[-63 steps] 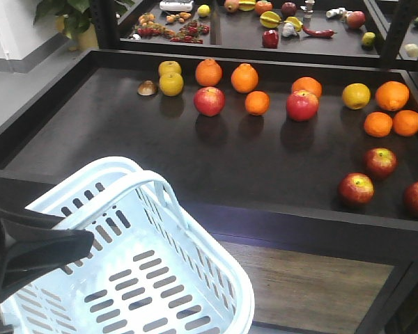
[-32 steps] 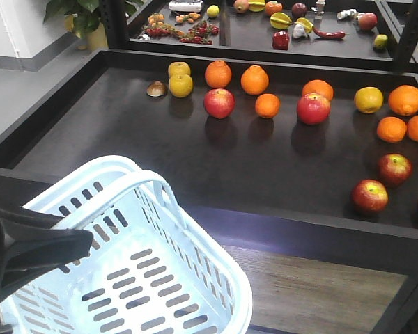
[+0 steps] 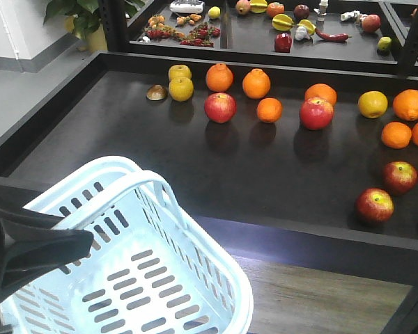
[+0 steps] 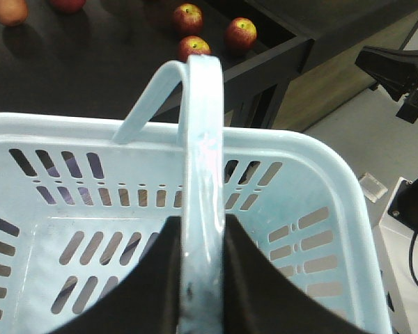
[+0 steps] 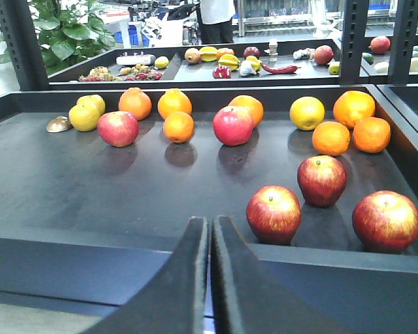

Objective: Pick three apples into basket with both arms
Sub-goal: 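Drive the base up to the apple table edge, basket held in left gripper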

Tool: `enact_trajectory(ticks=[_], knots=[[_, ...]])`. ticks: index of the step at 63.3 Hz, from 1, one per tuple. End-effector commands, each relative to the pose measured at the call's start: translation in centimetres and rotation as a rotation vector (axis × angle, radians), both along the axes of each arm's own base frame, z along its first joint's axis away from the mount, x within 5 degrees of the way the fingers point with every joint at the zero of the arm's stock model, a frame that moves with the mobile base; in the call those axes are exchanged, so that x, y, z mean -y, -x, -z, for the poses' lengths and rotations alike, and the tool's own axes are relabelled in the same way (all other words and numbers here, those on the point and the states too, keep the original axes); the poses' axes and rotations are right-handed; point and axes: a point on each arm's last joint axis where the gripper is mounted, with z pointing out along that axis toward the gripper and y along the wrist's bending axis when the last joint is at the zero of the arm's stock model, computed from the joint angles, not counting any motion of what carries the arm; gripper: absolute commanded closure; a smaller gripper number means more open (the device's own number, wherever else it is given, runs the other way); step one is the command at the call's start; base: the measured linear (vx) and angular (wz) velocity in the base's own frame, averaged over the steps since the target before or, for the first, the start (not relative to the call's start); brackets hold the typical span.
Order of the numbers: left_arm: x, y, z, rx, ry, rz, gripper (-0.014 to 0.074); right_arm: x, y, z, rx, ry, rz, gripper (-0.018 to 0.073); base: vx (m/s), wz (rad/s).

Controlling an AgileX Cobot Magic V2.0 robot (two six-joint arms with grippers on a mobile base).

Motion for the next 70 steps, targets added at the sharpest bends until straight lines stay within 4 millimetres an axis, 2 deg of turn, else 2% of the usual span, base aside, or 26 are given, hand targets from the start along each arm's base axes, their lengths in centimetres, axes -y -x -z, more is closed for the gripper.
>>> enact_trajectory(ticks=[1,70], knots=[[0.02,0.0,-1.82,0.069,0.1,-0.033,0.0603,-0.14,-0.03,-0.24,0.069,0.014,-0.017,0.0564,0.08,-0.03],[0.02,0.0,-1.82,0.069,0.1,-0.033,0.0603,-0.15,-0.03,-0.24,0.069,0.014,-0.017,0.0564,0.15,-0.05]])
